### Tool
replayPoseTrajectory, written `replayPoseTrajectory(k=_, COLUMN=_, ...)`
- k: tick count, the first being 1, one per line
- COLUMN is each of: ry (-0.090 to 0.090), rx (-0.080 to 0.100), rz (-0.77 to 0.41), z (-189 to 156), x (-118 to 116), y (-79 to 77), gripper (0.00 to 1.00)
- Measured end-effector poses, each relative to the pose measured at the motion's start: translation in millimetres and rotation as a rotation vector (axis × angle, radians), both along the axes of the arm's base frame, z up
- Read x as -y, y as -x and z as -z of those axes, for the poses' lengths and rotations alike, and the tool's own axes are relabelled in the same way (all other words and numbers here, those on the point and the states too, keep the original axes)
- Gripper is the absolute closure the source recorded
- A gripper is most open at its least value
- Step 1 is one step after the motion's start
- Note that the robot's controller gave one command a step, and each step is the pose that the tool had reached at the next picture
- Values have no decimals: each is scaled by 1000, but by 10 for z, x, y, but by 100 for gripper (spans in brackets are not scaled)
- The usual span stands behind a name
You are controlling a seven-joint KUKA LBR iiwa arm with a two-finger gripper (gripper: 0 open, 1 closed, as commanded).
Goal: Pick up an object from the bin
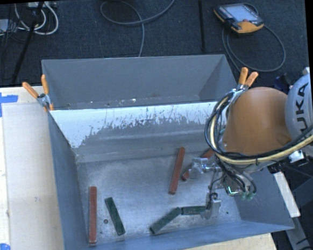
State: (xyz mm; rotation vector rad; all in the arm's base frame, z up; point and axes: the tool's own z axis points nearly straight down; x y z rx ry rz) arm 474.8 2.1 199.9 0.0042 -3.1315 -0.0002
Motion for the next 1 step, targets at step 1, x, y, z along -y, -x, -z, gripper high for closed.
replayPoseTrajectory(k=1, ry=0, rx=8, rz=0, z=-38, x=0, y=-17, gripper=0)
